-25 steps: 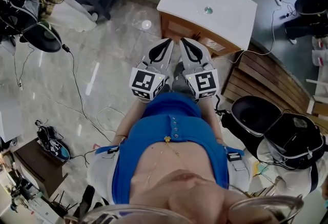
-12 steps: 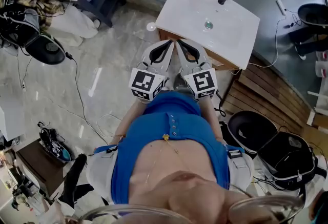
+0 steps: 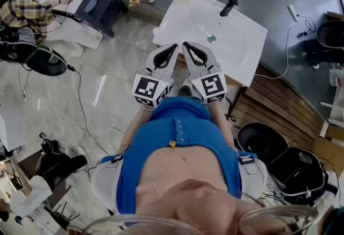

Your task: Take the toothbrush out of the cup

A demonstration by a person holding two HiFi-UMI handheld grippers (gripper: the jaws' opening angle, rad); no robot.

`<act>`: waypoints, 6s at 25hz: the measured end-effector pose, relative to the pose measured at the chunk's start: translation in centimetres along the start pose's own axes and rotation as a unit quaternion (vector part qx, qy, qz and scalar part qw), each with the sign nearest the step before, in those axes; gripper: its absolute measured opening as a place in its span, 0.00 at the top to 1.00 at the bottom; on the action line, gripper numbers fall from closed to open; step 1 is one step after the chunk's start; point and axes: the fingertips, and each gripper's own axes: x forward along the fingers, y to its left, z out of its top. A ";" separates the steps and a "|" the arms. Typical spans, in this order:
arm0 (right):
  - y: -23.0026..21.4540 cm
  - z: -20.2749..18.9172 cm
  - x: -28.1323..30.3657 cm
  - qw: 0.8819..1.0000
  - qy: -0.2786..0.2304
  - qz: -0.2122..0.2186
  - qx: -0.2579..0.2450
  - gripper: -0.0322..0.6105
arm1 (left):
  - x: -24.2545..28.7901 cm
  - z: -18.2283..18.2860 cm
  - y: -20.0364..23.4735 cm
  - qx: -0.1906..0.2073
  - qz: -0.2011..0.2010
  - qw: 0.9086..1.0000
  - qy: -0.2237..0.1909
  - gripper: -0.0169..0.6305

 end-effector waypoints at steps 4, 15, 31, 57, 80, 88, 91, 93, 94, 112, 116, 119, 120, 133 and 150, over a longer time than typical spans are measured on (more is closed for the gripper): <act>-3.8 0.0 1.0 1.000 -0.004 0.008 0.000 0.95 | 3.5 0.3 0.5 0.003 0.016 1.000 0.001 0.97; -7.5 -0.2 1.8 0.999 -0.014 0.031 -0.001 0.95 | 6.7 0.8 1.8 0.005 0.053 0.999 -0.005 0.97; -12.0 -0.1 10.0 0.999 0.001 -0.048 0.010 0.95 | 13.2 1.4 10.1 -0.006 -0.018 1.000 0.008 0.97; -15.5 -1.7 18.9 0.973 0.057 -0.221 0.013 0.95 | 21.3 -0.2 20.7 0.004 -0.174 0.983 0.066 0.97; -20.1 -2.1 15.2 0.983 0.055 -0.175 -0.004 0.95 | 25.4 -1.3 18.9 0.016 -0.093 0.993 0.076 0.97; -21.4 -2.8 13.8 0.977 0.070 -0.202 0.001 0.95 | 27.4 -3.3 21.1 0.022 -0.079 0.992 0.100 0.97; -21.8 -3.4 13.1 0.973 0.078 -0.216 0.005 0.95 | 28.2 -4.5 22.0 0.015 -0.074 0.991 0.110 0.97; -21.9 -3.8 12.8 0.971 0.083 -0.223 0.009 0.95 | 28.7 -5.3 22.6 0.015 -0.072 0.990 0.117 0.97; -21.9 -4.0 12.7 0.970 0.085 -0.226 0.011 0.95 | 28.9 -5.6 22.8 0.016 -0.071 0.990 0.121 0.97; -22.0 -5.9 10.2 0.952 0.117 -0.282 0.032 0.95 | 32.7 -11.3 25.3 0.017 -0.067 0.982 0.176 0.93; -21.9 -6.0 9.7 0.948 0.122 -0.291 0.035 0.95 | 33.5 -12.5 26.1 0.001 -0.061 0.980 0.191 0.87; -21.9 -6.0 9.3 0.946 0.125 -0.297 0.038 0.95 | 34.2 -13.2 26.4 -0.001 -0.058 0.978 0.203 0.82; -21.9 -6.1 9.2 0.945 0.126 -0.298 0.039 0.95 | 34.4 -13.5 26.5 -0.001 -0.059 0.977 0.207 0.81; -21.8 -6.6 8.4 0.940 0.135 -0.309 0.043 0.95 | 35.4 -14.8 27.2 0.005 -0.062 0.974 0.217 0.88; -21.2 -6.0 7.6 0.949 0.119 -0.291 0.032 0.95 | 33.3 -9.1 26.7 0.019 -0.047 0.988 0.148 0.89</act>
